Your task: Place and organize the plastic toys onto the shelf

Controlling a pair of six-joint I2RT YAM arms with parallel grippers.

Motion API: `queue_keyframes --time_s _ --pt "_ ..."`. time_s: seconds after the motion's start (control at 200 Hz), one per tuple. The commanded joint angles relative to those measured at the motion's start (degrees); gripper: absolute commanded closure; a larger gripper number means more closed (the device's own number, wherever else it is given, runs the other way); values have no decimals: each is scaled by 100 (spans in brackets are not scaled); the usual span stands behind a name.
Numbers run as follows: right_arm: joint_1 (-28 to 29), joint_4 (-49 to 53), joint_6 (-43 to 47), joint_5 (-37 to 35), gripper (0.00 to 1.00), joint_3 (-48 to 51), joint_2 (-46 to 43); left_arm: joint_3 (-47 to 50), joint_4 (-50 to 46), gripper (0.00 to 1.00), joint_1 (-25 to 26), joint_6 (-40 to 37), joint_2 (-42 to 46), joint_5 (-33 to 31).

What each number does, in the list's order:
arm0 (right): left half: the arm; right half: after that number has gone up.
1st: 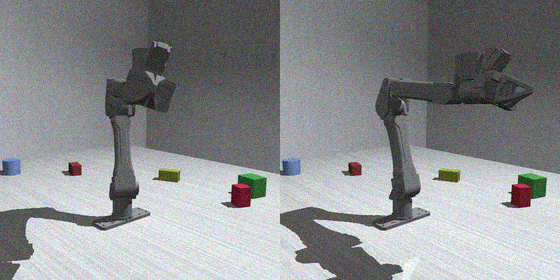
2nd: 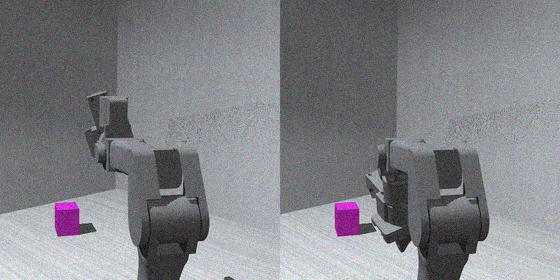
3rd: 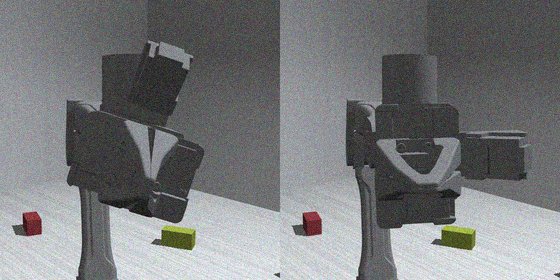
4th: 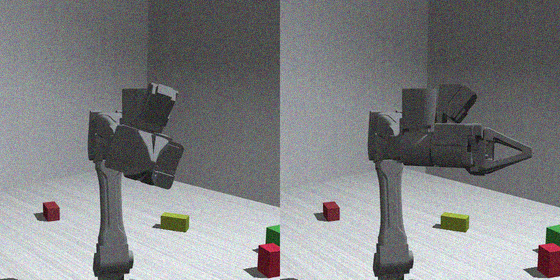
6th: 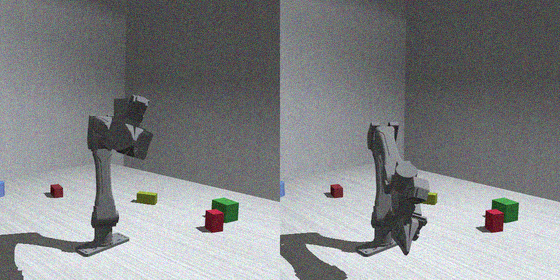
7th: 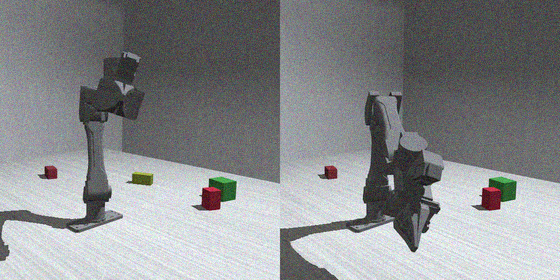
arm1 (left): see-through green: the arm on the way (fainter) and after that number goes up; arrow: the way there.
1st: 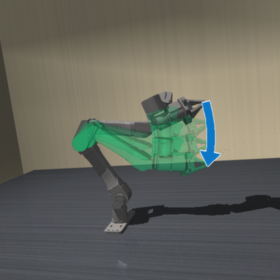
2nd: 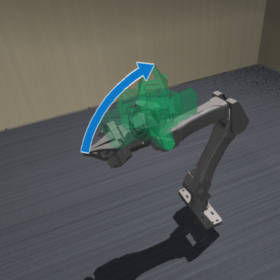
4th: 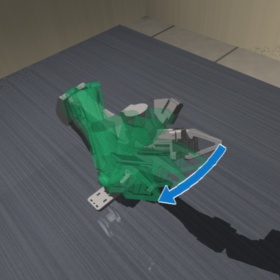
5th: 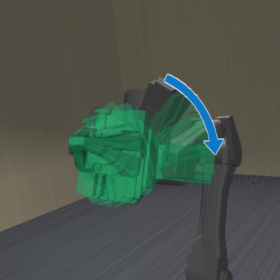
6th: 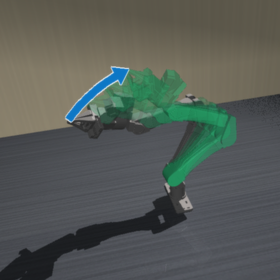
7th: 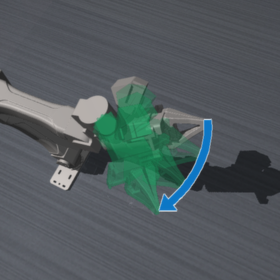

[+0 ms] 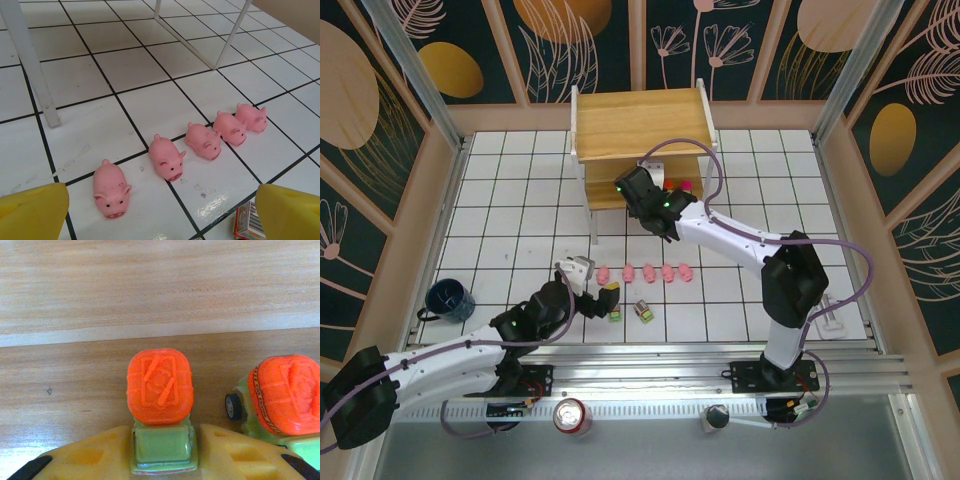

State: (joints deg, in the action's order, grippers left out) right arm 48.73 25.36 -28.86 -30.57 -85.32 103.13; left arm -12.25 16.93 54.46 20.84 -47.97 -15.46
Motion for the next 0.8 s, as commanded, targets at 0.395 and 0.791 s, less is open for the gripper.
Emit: queue_keyframes --time_s 0.395,0.791 --pt "105 -121 -198 -276 53 393 -665 56 215 5 30 -101 23 9" --pt "506 3 -411 -316 53 882 -1177 39 225 5 28 -109 -11 35"
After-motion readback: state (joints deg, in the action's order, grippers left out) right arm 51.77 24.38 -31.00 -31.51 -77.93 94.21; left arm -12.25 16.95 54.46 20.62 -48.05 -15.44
